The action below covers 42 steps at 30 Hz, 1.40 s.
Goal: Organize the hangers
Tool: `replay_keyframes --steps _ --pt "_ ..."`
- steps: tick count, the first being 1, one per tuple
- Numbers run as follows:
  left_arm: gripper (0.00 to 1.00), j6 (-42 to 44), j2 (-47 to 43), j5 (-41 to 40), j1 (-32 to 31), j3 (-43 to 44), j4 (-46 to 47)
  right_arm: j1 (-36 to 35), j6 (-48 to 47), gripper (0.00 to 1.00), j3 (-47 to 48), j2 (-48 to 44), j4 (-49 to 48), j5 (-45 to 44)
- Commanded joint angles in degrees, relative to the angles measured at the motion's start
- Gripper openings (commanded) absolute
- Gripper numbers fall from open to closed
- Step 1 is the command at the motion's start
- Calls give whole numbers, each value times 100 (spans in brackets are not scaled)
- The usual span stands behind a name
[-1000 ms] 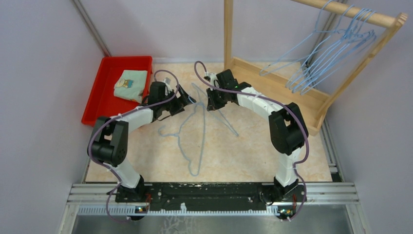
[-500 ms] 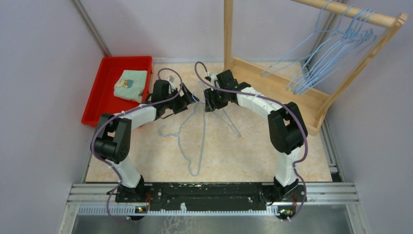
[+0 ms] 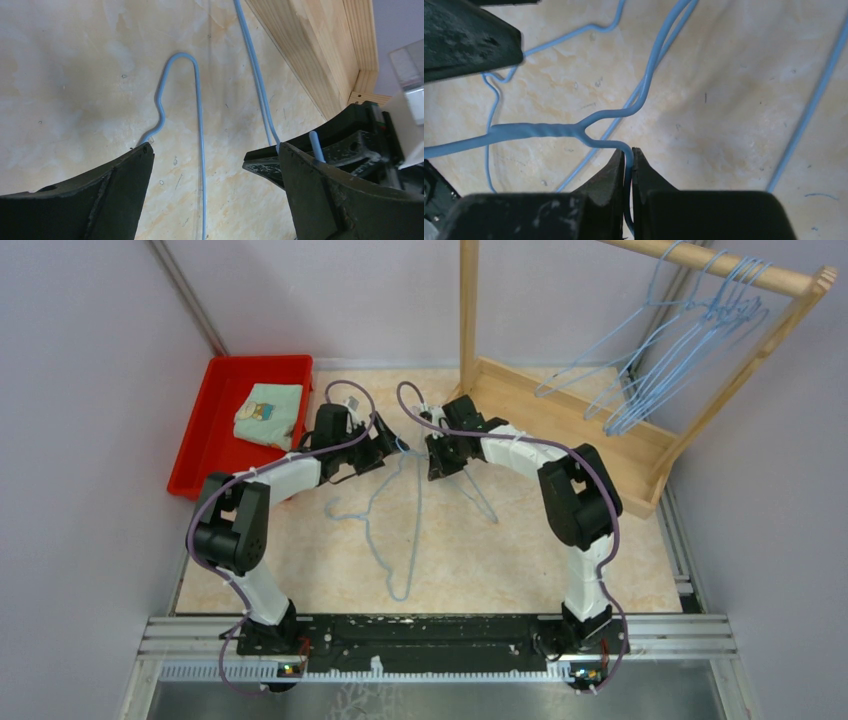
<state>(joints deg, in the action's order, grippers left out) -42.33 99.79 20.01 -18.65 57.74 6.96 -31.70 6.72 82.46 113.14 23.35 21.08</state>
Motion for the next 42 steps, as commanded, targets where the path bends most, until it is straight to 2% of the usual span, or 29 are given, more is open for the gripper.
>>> replay_keyframes --steps 1,7,12,18,23,25,30,36,42 --pt "100 236 -27 24 -42 264 -118 23 -46 0 -70 -274 -297 80" --pt "100 487 -267 -215 -26 -82 -278 28 -51 0 229 -1059 91 -315" --pt "100 720 -465 -476 -8 -454 -378 41 25 0 329 -2075 616 -695" --pt "100 729 -593 -569 20 -496 -457 100 191 0 347 -3116 1307 -1289" --pt "100 682 -716 -602 13 -530 -451 166 383 0 768 -3644 1565 -1809" --pt "100 687 -755 -597 11 -542 -489 224 577 0 884 -3785 1362 -2138" --pt "100 738 -844 -543 12 -516 -585 606 1233 0 986 -3782 149 -2512" --pt "100 828 -1052 -502 11 -445 -730 825 1958 0 1585 -2954 -1008 -2230" --pt "100 892 -1136 -603 20 -503 -780 866 2580 0 2028 -2394 -1756 -2039"
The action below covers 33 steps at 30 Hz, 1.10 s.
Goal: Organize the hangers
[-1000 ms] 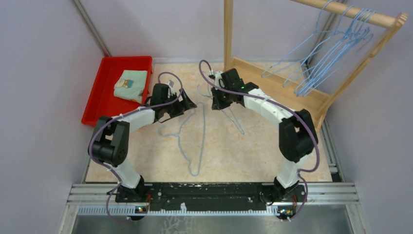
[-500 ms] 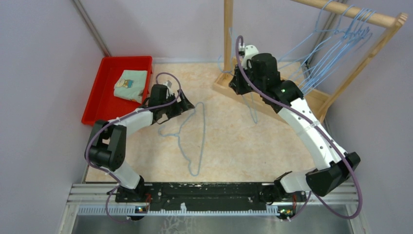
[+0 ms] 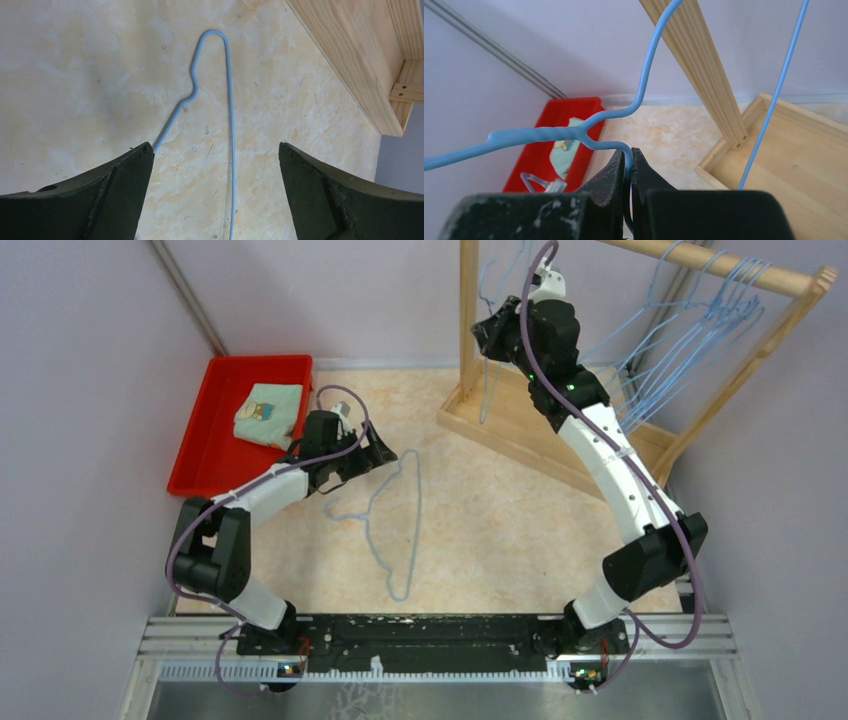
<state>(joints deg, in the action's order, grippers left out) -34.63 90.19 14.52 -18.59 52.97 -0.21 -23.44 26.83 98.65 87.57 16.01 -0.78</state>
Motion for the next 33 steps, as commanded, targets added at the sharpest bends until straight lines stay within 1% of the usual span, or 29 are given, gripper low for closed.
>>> replay_keyframes --steps 1,9,13,16,21,25,28,33 --pt "100 109 -177 -57 13 -38 -59 41 585 0 436 179 -1147 107" --pt "100 126 -134 -50 14 -49 -83 332 733 0 675 348 -2085 -202" --pt "100 164 -138 -69 27 -11 -140 484 819 0 1144 657 -2115 -267" --pt "100 184 -174 -108 38 -6 -171 713 1084 0 1446 1094 -2152 -190" --pt "100 185 -217 -125 92 -45 -197 1060 1335 0 1753 1429 -2184 -278" --pt "100 178 -230 -128 126 -83 -211 1373 1649 0 1699 1508 -2256 -316" --pt "100 169 -222 -119 144 -115 -204 1543 1948 0 1430 1457 -2485 -235" --pt "100 149 -196 -101 145 -143 -215 1648 2121 0 967 1240 -2811 -214"
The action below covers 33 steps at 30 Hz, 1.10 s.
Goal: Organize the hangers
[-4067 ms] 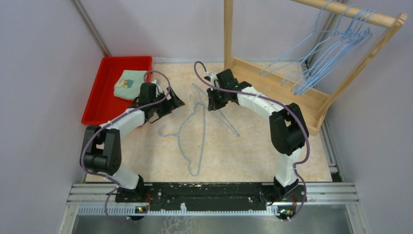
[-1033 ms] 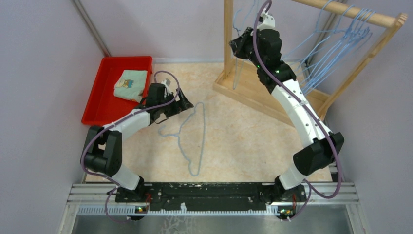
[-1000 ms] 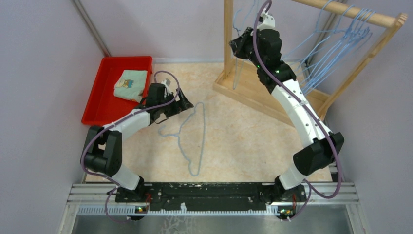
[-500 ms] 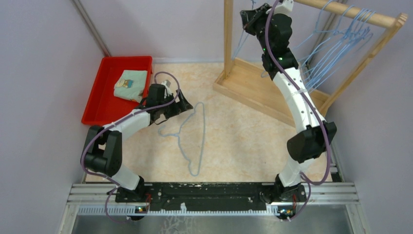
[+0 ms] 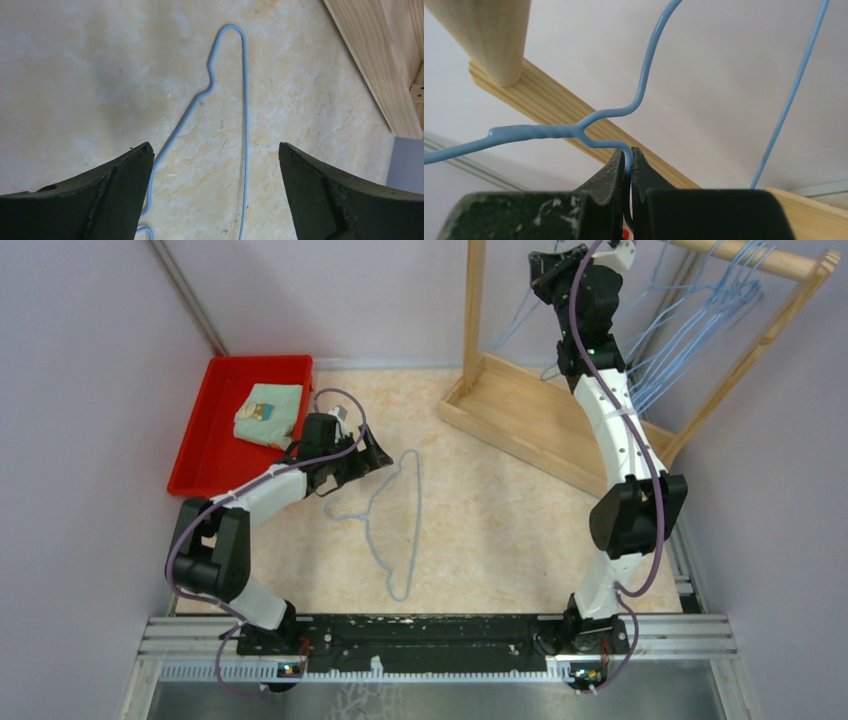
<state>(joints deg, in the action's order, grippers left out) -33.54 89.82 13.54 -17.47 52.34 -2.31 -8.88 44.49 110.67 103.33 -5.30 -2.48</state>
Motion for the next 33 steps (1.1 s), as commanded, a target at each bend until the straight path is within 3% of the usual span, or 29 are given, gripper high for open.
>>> replay_keyframes --steps 1,10,23,31,33 --pt "100 36 -144 -14 34 -78 2 201 385 0 -278 -364 -701 -33" --pt "100 9 -35 46 34 24 22 403 1395 0 -673 -597 -960 79" --pt "100 -83 -17 109 43 -116 138 405 1622 1 -1211 -1492 -418 -562" --pt "100 -89 -50 117 38 -203 173 406 1517 34 -1413 -1799 -84 -486" --pt "100 -107 -61 129 35 -223 198 406 1449 47 -1410 -1831 -18 -353"
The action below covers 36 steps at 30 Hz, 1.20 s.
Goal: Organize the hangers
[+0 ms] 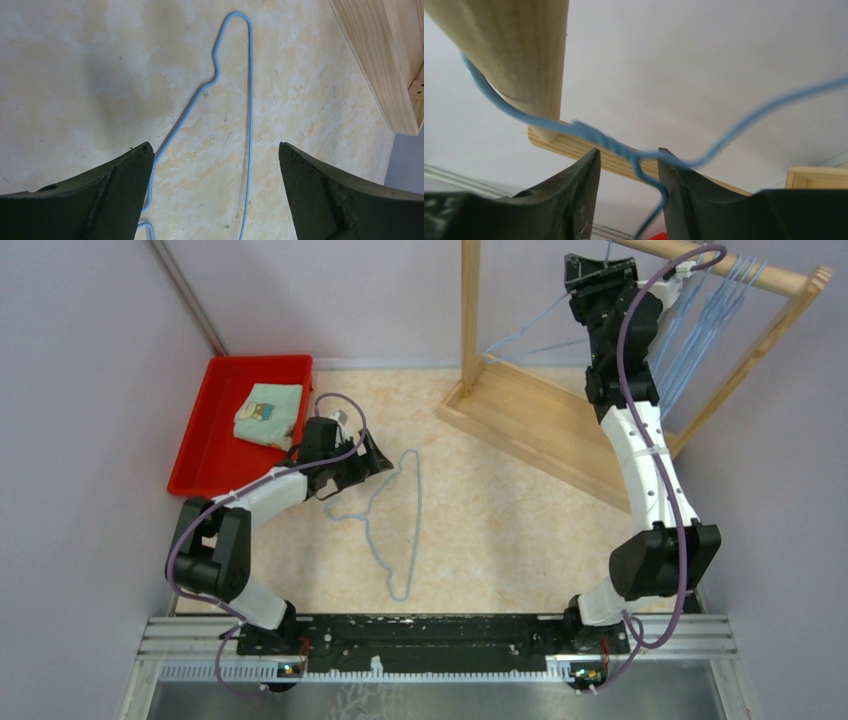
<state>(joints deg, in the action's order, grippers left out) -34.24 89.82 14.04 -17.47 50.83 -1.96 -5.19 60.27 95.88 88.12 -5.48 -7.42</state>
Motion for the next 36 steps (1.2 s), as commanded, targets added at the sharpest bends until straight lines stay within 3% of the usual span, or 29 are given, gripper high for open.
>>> replay_keyframes --steps 1,10,15,28,36 --pt "100 -50 -70 73 37 -77 173 36 -134 50 65 -324 63 179" --pt "100 -39 -107 99 34 -125 201 36 -398 64 -249 -558 660 465" --pt "100 -22 -67 133 35 -88 213 29 -651 65 -488 -693 997 572" --pt "100 2 138 206 34 144 201 -449 -2941 72 -306 -839 3017 -441" --pt "100 -42 345 274 39 264 241 -1130 -4307 73 -587 -1460 3248 -1696"
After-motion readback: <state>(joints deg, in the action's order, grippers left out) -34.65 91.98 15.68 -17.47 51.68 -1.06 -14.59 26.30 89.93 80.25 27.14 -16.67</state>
